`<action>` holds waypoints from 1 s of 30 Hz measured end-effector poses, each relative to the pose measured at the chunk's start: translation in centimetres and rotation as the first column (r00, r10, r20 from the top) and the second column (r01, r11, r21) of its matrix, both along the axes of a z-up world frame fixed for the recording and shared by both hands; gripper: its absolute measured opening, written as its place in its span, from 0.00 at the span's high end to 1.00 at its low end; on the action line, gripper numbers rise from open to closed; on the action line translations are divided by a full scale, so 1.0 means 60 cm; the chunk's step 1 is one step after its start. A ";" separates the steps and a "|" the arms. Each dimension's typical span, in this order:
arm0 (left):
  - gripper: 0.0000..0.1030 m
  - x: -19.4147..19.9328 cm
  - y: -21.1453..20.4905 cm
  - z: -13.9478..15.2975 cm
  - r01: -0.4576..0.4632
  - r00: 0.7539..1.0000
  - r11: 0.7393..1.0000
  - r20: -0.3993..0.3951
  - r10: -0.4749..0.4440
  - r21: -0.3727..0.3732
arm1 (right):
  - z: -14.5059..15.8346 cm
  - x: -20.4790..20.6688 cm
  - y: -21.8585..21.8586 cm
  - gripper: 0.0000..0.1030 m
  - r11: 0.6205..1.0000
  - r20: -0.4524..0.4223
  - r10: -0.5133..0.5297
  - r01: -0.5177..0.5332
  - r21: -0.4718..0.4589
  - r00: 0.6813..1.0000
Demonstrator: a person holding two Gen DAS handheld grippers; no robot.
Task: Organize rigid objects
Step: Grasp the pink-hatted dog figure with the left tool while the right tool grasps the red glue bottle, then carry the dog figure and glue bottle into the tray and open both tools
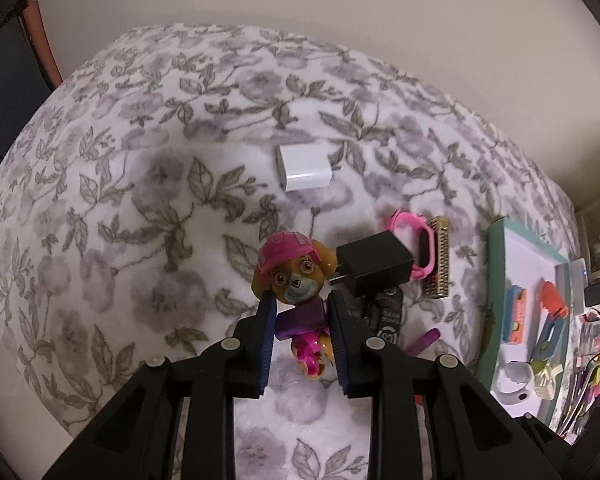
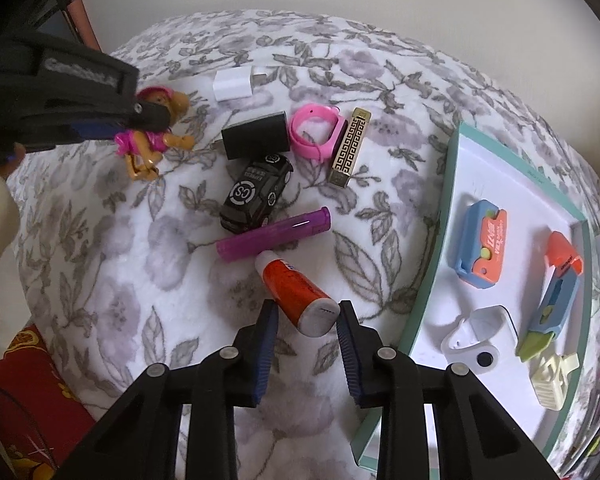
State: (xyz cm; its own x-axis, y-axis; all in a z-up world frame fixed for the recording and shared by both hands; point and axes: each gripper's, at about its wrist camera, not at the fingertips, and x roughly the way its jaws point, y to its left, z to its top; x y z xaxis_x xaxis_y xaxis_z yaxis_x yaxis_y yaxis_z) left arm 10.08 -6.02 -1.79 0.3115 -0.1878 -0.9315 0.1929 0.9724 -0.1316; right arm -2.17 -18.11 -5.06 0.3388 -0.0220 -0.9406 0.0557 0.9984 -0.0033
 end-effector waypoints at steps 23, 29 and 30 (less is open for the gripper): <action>0.74 -0.010 0.004 0.040 -0.002 0.998 0.998 0.056 0.006 -0.070 | 0.035 -0.002 -0.043 0.76 0.988 0.065 -0.087 0.078 0.130 0.994; 0.74 -0.013 0.001 0.048 0.006 0.998 0.997 0.070 0.000 -0.081 | 0.050 -0.006 -0.056 0.76 0.985 0.093 -0.110 0.096 0.143 0.990; 0.74 -0.014 -0.001 0.051 0.009 0.997 0.997 0.075 -0.003 -0.082 | 0.054 -0.008 -0.062 0.76 0.984 0.100 -0.121 0.105 0.147 0.988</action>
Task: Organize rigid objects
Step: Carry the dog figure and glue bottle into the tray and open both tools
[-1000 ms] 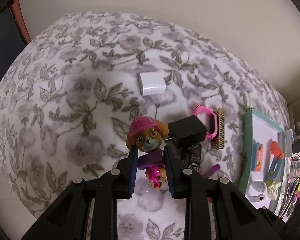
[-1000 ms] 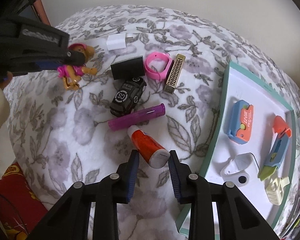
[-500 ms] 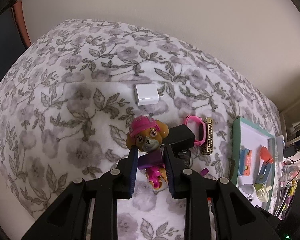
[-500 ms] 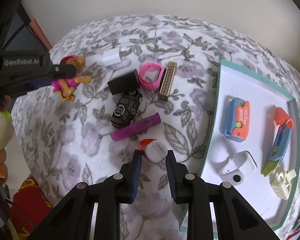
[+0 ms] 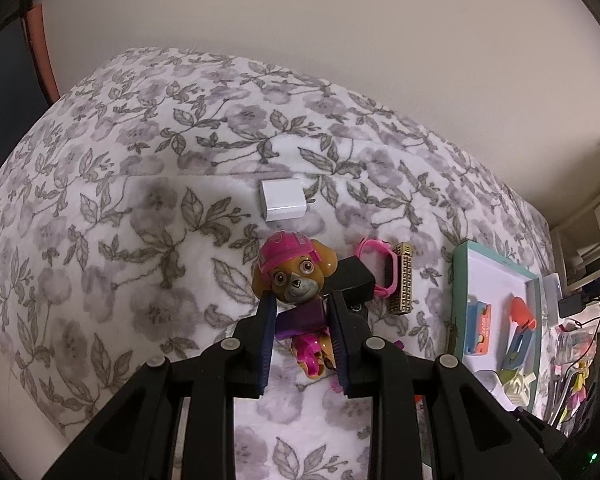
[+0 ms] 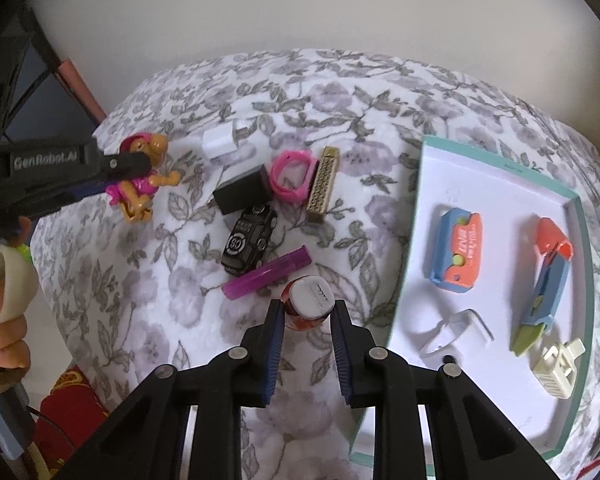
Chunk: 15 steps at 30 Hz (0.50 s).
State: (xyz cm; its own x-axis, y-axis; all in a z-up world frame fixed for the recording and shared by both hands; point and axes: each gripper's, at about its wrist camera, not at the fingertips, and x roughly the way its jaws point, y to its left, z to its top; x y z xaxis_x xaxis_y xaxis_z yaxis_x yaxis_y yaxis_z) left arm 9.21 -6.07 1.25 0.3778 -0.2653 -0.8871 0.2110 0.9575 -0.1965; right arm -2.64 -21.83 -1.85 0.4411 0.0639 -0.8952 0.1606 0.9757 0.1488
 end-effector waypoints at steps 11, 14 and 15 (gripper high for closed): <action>0.74 -0.051 -0.086 0.032 0.162 0.985 0.986 0.071 -0.159 -0.038 | 0.048 -0.048 -0.131 0.76 0.975 0.080 -0.221 0.219 0.038 0.972; 0.74 -0.074 -0.126 0.036 0.234 0.969 0.971 0.086 -0.230 -0.038 | 0.062 -0.071 -0.177 0.76 0.955 0.106 -0.296 0.289 0.071 0.949; 0.74 -0.082 -0.139 0.037 0.258 0.963 0.966 0.091 -0.254 -0.035 | 0.067 -0.080 -0.195 0.76 0.945 0.116 -0.327 0.319 0.076 0.938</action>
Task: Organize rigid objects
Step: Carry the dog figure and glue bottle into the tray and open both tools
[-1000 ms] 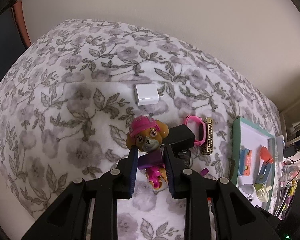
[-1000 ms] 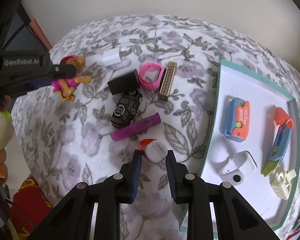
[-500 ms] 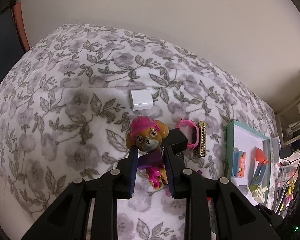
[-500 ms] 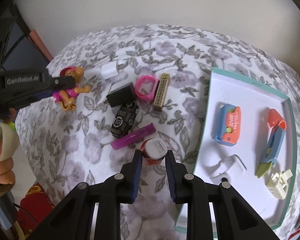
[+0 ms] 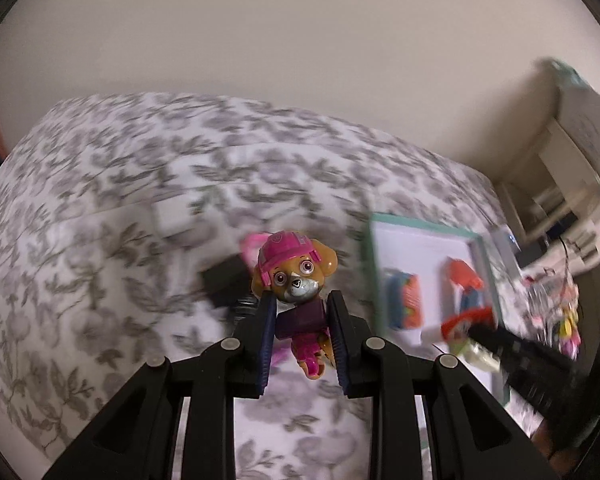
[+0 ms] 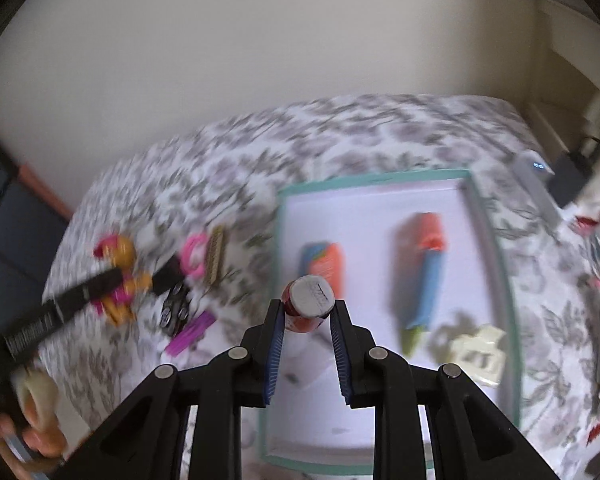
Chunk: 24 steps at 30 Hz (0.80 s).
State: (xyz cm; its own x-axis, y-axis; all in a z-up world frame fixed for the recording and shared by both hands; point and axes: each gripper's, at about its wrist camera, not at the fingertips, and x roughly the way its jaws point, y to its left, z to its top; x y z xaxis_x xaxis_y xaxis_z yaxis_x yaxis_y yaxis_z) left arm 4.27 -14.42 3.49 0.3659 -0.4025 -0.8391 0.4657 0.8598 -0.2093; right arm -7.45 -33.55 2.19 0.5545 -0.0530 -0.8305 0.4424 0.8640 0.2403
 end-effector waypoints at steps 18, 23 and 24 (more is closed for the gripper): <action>0.73 -0.167 -0.189 -0.075 0.347 0.937 0.924 -0.012 -0.349 0.162 | -0.053 -0.055 -0.123 0.78 0.976 -0.110 -0.210 0.215 0.037 0.971; 0.73 -0.182 -0.202 -0.079 0.371 0.923 0.908 0.035 -0.384 0.193 | -0.079 -0.047 -0.115 0.78 0.979 -0.172 -0.197 0.204 0.024 0.965; 0.73 -0.182 -0.203 -0.082 0.372 0.923 0.908 0.030 -0.384 0.191 | -0.082 -0.046 -0.115 0.78 0.978 -0.179 -0.199 0.206 0.021 0.963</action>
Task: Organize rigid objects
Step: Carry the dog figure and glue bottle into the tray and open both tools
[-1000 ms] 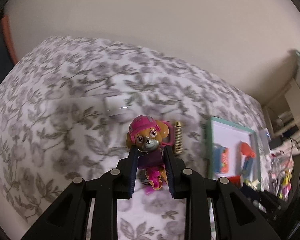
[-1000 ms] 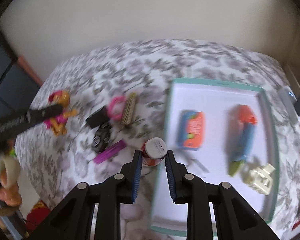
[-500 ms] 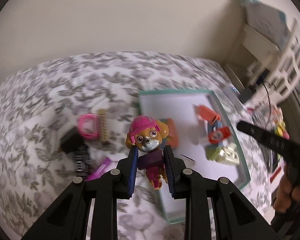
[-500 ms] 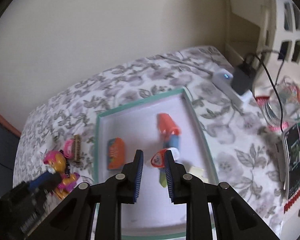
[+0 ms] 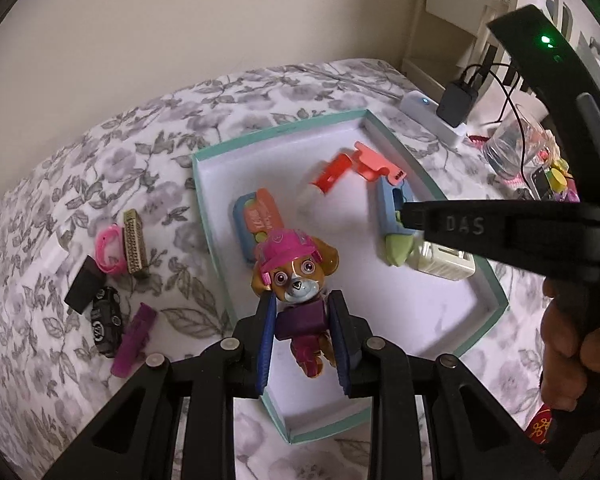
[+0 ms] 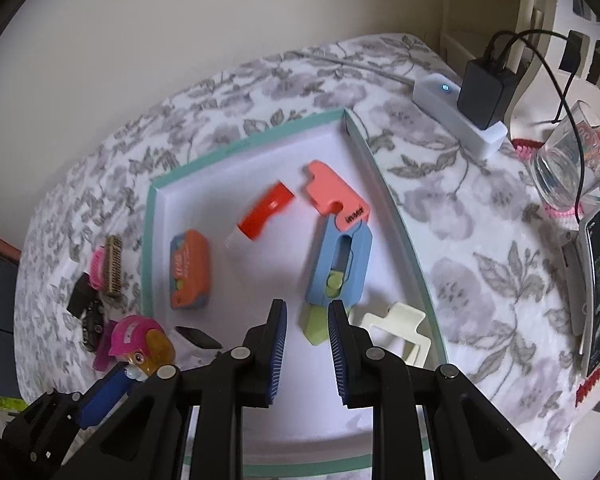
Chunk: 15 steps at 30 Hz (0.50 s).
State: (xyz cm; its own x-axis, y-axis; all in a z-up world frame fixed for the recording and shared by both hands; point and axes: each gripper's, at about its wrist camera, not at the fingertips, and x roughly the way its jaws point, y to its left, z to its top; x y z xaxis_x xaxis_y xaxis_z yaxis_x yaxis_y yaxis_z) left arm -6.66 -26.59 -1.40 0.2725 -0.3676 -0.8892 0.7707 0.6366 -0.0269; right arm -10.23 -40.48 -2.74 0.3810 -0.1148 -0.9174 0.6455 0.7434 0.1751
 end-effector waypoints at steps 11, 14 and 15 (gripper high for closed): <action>0.64 0.004 -0.002 -0.022 0.011 0.996 1.000 -0.086 -0.010 0.008 | -0.005 0.003 0.004 0.77 1.000 -0.030 0.004 -0.004 0.003 1.000; 0.39 0.009 0.000 -0.022 0.002 0.994 1.000 -0.111 -0.002 0.000 | -0.005 0.006 0.008 0.77 1.000 -0.034 0.010 -0.010 -0.003 0.999; 0.38 0.010 0.000 -0.022 -0.001 0.993 1.000 -0.114 0.001 -0.003 | -0.004 0.007 0.009 0.77 1.000 -0.035 0.012 -0.013 -0.005 0.999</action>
